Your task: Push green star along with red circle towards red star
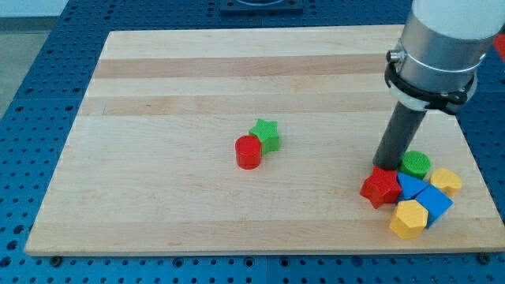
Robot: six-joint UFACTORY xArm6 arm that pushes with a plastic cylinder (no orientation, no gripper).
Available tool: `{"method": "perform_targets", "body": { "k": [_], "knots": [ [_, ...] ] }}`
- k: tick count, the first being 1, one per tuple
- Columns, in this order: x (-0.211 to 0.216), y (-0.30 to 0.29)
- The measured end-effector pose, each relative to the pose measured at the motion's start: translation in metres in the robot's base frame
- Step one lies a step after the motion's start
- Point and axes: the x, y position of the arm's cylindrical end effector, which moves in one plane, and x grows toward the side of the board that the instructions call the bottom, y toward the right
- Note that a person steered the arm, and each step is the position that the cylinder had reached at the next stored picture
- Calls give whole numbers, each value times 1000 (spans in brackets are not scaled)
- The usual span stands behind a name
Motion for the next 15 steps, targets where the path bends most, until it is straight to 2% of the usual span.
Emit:
{"method": "perform_targets", "body": {
  "k": [1,2,3,4,5,9,11,12,13,14,15],
  "knots": [
    [-26,-14],
    [-92,-71],
    [-139,-150],
    [-118,-215],
    [-78,-217],
    [-6,-102],
    [3,-103],
    [-64,-156],
    [-102,-238],
    [-74,-310],
    [-37,-307]
  ]
}}
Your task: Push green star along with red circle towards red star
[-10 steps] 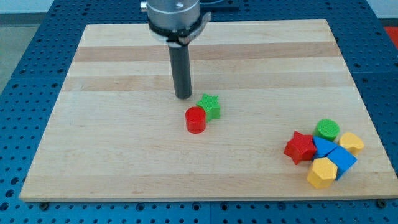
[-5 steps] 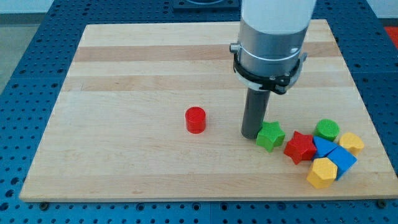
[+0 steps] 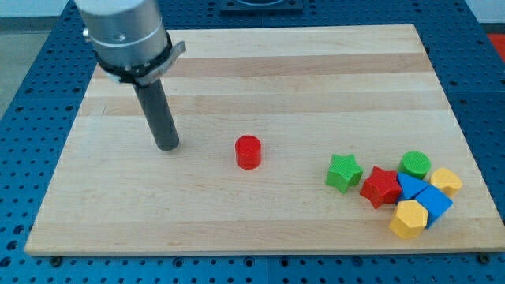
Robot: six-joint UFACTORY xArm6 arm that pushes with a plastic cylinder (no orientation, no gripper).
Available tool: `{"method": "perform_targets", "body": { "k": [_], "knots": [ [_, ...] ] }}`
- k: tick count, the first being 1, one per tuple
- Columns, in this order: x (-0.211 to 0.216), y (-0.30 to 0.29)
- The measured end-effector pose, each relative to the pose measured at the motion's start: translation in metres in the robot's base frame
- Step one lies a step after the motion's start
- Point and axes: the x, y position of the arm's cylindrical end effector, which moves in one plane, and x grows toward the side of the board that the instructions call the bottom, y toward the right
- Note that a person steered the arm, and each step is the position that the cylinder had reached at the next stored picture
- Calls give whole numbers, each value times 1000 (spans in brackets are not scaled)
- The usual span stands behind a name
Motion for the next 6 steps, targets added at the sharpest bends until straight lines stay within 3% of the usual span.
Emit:
{"method": "perform_targets", "body": {
  "k": [4,6],
  "knots": [
    [10,186],
    [26,212]
  ]
}}
